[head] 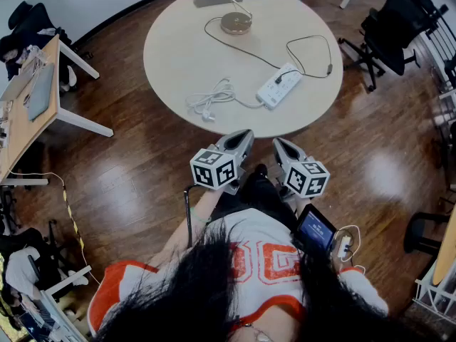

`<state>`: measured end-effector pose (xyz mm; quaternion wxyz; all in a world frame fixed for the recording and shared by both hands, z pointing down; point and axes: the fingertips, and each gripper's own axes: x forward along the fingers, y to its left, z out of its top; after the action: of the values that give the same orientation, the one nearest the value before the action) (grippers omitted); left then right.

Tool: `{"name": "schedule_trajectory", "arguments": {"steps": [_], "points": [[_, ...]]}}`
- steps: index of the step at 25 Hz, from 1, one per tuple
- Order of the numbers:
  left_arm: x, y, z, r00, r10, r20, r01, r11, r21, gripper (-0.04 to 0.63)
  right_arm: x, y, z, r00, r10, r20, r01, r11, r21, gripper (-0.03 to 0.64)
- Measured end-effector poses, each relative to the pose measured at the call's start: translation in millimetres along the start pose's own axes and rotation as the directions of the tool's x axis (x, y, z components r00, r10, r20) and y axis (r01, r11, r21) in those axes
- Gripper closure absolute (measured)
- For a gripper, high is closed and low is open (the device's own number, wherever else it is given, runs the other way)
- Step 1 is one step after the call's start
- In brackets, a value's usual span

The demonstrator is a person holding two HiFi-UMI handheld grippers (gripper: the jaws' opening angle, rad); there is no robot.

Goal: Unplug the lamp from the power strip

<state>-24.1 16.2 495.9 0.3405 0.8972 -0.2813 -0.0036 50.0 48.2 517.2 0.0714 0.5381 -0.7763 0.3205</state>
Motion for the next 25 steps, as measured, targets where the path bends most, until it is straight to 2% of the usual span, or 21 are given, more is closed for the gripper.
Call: {"name": "schedule_trajectory", "arguments": {"steps": [6,13,25], "points": [[9.6,13.3,9.3,1.000,0.017,0.012,-0.017,1.000,-0.008,0.595,19.2,-3.6,5.0,0.999,0.024,-0.045,-0.026,0.998,-0.053,0.614],[21.9,37.0,27.5,0.996,0.083,0.035,-0.082,0.996,-0.034,0.595,53.1,-17.1,21.1,0.995,0.055,-0.085,-0.061,0.996,-0.067,0.607],[98.8,50.4,45.3,0.991,0.132,0.012,-0.131,0.989,-0.065,0.595,94.6,-88.6,65.4,0.987,0.071,-0.144,-0.078,0.996,-0.046,0.607]]}}
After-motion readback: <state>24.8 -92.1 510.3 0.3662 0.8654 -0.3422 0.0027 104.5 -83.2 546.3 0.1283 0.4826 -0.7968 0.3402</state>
